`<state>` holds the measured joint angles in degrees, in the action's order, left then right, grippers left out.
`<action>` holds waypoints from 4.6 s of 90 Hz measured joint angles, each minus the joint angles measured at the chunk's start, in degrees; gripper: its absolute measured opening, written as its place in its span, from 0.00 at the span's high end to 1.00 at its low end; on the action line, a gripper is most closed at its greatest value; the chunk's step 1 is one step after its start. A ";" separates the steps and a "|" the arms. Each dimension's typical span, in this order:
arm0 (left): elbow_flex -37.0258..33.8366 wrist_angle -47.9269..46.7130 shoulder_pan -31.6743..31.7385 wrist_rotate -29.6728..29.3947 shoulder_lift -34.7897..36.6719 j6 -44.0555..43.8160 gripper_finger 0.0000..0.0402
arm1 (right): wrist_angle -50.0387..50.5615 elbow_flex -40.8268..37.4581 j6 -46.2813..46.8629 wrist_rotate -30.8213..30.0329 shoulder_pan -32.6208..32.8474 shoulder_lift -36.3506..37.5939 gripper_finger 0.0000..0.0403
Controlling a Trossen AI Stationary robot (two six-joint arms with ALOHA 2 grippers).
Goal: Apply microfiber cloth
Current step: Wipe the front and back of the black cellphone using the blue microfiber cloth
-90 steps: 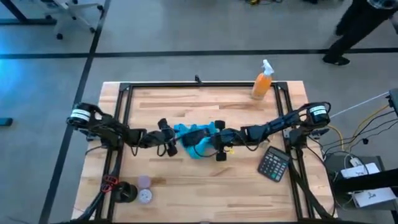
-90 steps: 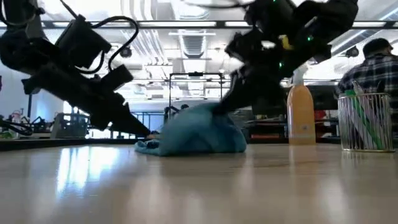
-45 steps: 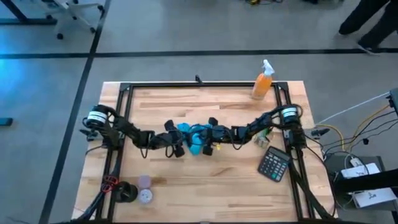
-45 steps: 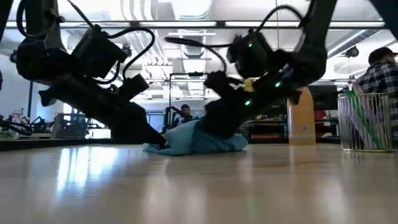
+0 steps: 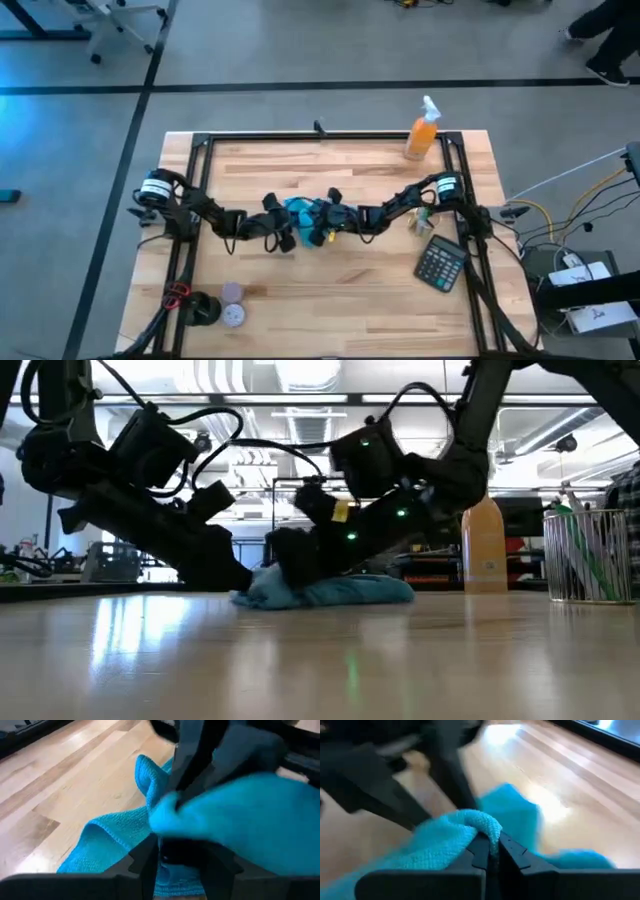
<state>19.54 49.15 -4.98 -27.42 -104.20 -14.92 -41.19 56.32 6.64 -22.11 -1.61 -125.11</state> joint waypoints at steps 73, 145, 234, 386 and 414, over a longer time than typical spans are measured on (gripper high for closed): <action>-0.98 0.24 -0.17 -1.12 0.00 -2.12 0.70 | 0.44 -17.86 9.29 -11.14 7.71 10.36 1.00; -1.22 0.30 -0.15 -0.31 0.55 2.40 0.73 | 4.18 -12.60 1.39 -5.13 12.75 18.09 1.00; -1.30 -1.35 -0.21 -0.61 0.55 -0.86 0.75 | 13.97 -13.33 3.11 -22.85 5.69 12.92 1.00; 7.42 -2.08 12.75 22.04 3.65 17.35 0.75 | 14.30 -9.54 -2.98 23.04 6.40 15.49 0.85; 7.73 -1.19 12.70 20.33 -0.36 17.13 0.75 | 32.34 -8.34 1.62 23.67 8.27 24.31 0.66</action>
<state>27.28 47.96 7.72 -7.09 -104.56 2.21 -8.85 47.98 8.26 1.55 6.66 -100.80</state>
